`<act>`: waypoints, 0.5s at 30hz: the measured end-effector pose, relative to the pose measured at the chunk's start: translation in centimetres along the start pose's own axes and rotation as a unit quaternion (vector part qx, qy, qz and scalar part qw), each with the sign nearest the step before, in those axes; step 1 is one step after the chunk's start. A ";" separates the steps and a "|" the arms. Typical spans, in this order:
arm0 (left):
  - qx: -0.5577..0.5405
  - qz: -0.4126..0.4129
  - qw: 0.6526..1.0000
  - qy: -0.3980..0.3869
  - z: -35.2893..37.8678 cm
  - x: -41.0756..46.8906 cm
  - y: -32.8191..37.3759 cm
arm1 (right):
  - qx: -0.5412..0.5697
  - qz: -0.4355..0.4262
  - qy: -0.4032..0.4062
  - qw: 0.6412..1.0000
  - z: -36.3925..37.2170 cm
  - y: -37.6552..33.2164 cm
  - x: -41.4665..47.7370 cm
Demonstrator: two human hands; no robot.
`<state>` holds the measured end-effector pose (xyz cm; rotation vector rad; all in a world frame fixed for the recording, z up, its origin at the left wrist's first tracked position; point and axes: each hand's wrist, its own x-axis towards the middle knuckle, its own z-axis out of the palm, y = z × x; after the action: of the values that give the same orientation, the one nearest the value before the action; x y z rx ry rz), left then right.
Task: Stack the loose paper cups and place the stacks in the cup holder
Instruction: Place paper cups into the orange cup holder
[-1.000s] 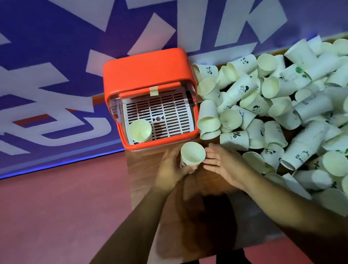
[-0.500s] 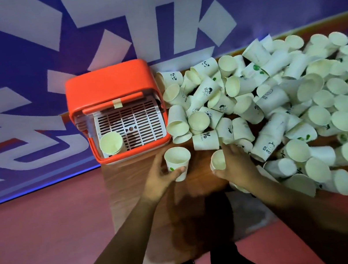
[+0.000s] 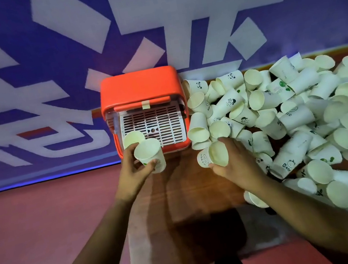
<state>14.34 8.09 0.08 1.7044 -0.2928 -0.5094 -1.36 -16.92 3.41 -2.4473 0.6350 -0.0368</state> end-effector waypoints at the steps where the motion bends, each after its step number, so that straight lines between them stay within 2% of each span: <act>1: 0.008 0.009 1.000 0.014 -1.1 0.3 0.5 | 0.013 -0.004 0.003 1.000 -0.2 -1.2 0.5; 6: 0.071 0.021 0.993 0.091 -5.6 2.7 1.8 | 0.048 -0.026 0.013 0.998 0.2 -6.2 2.7; 15: 0.149 0.033 0.986 0.063 -5.3 5.7 -0.2 | 0.076 -0.006 0.041 0.996 2.8 -8.6 4.0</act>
<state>21.87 10.11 -0.37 2.0002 -0.3448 -0.3172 6.39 -11.12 5.52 -2.3109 0.6297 -0.1835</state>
